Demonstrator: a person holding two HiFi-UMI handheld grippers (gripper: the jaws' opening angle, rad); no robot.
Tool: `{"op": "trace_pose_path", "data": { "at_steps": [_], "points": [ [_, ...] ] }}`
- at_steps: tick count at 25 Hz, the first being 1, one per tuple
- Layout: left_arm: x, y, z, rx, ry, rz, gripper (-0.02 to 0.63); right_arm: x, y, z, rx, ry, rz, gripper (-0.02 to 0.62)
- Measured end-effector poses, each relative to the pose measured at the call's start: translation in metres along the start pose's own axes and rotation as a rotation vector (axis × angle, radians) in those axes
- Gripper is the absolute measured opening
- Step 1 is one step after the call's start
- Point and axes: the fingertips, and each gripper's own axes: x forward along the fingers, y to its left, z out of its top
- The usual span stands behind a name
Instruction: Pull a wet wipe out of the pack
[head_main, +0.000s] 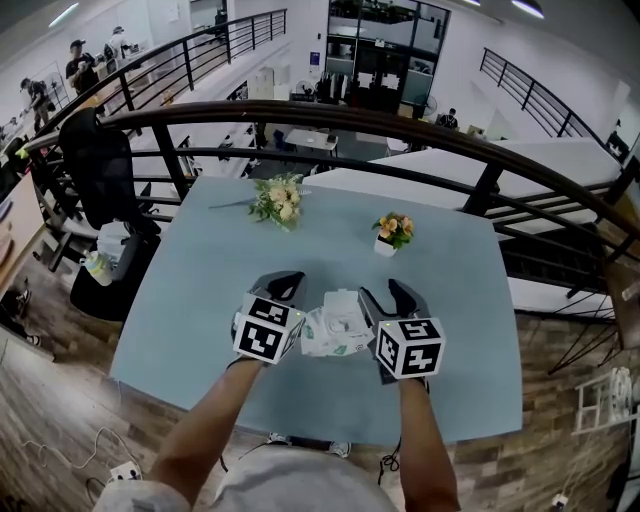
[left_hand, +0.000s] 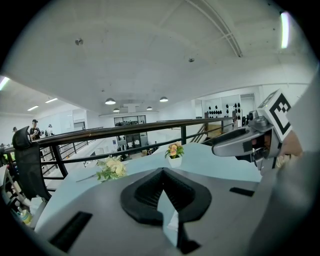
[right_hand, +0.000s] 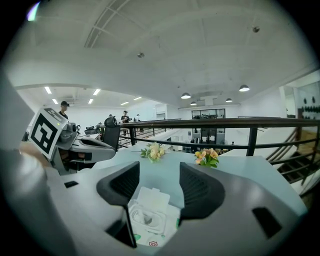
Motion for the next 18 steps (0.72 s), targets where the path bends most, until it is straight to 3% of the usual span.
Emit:
{"op": "trace_pose_path", "data": {
  "at_steps": [18],
  "points": [
    [-0.001,-0.007,-0.025,-0.012,0.040,-0.007,-0.005,0.017,0.018,-0.065,0.006,0.158,0.070,0.250]
  ]
}}
